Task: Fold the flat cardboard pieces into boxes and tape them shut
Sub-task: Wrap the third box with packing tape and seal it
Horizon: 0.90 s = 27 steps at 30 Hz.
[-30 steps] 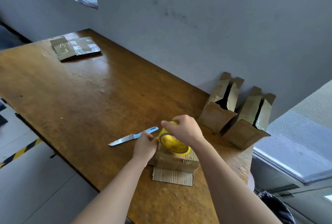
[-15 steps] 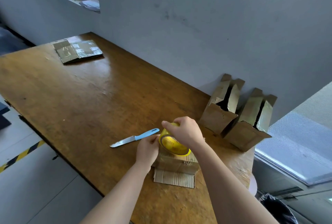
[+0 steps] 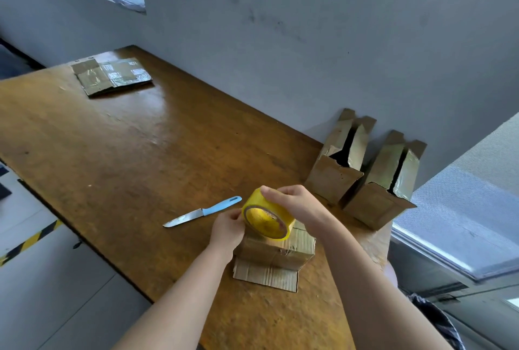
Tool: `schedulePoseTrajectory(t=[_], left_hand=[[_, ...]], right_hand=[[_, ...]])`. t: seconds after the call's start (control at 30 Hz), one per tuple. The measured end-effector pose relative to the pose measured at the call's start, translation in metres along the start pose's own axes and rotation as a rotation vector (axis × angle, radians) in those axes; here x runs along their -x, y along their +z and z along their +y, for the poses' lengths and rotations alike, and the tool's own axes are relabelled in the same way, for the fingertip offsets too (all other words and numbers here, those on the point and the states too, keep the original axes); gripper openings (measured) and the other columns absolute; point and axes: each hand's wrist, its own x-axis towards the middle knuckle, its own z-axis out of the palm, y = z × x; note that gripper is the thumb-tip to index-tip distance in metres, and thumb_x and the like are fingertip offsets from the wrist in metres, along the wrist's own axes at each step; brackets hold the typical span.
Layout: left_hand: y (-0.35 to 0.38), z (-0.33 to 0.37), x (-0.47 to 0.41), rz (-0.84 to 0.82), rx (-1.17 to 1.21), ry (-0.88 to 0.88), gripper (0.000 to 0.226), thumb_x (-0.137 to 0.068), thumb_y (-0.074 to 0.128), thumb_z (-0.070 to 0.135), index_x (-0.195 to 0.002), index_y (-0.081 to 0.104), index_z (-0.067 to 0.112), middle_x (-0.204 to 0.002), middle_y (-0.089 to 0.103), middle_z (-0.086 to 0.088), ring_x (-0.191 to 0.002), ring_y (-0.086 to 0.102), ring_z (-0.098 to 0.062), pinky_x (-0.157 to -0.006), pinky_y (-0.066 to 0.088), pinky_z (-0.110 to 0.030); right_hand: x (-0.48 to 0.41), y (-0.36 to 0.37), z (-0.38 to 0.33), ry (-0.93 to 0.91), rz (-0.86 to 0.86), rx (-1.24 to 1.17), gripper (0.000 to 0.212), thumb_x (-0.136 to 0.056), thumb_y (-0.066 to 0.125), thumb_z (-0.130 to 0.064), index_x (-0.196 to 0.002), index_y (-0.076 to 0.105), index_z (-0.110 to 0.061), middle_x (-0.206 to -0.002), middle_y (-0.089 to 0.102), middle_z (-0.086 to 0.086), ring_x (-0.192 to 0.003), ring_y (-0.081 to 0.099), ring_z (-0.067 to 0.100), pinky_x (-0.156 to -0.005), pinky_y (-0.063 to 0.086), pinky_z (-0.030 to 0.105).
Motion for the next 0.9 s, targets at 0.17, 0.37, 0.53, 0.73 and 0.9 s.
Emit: schedulePoseTrajectory(t=[0.17, 0.37, 0.53, 0.73, 0.9], left_hand=[[-0.001, -0.003, 0.0, 0.025, -0.171, 0.107, 0.028, -0.096, 0.047, 0.026, -0.083, 0.072, 0.029, -0.081, 0.068, 0.012, -0.084, 0.06, -0.011, -0.063, 0.042, -0.027], [0.004, -0.005, -0.002, 0.089, -0.339, 0.228, 0.033, -0.1, 0.042, 0.03, -0.106, 0.072, 0.017, -0.103, 0.07, 0.0, -0.093, 0.06, -0.014, -0.067, 0.041, -0.022], [0.006, -0.001, 0.002, 0.086, -0.445, 0.259, 0.039, -0.103, 0.036, 0.026, -0.138, 0.053, 0.021, -0.139, 0.055, -0.001, -0.127, 0.05, -0.019, -0.102, 0.043, -0.036], [0.023, 0.01, 0.002, 0.086, -0.769, 0.588, 0.045, -0.099, 0.041, 0.009, -0.141, 0.048, 0.023, -0.153, 0.036, 0.007, -0.142, 0.03, -0.012, -0.114, 0.029, -0.037], [0.035, 0.011, 0.003, 0.133, -0.722, 0.607, 0.042, -0.095, 0.045, 0.006, -0.135, 0.053, 0.017, -0.135, 0.057, 0.001, -0.13, 0.045, -0.016, -0.108, 0.038, -0.034]], right_hand=[[0.002, -0.005, 0.0, -0.061, 0.059, 0.178, 0.051, -0.074, 0.061, -0.073, -0.075, 0.07, -0.023, -0.068, 0.066, -0.01, -0.064, 0.062, 0.005, -0.052, 0.046, 0.019], [0.008, -0.032, 0.007, -0.09, 0.061, 0.395, 0.053, -0.076, 0.064, -0.066, -0.063, 0.063, -0.014, -0.043, 0.058, -0.005, -0.039, 0.058, 0.009, -0.044, 0.043, 0.022], [0.013, -0.039, 0.007, -0.093, 0.107, 0.593, 0.048, -0.078, 0.063, -0.062, -0.063, 0.061, -0.016, -0.047, 0.057, -0.005, -0.035, 0.055, 0.01, -0.048, 0.049, 0.028], [0.013, -0.033, 0.011, -0.098, 0.172, 0.646, 0.046, -0.076, 0.064, -0.058, -0.054, 0.053, -0.02, -0.058, 0.057, -0.005, -0.057, 0.059, 0.016, -0.046, 0.038, 0.024], [0.014, -0.035, 0.018, -0.107, 0.193, 0.632, 0.05, -0.073, 0.063, -0.062, -0.052, 0.05, -0.018, -0.054, 0.053, -0.005, -0.056, 0.056, 0.015, -0.043, 0.032, 0.023]])
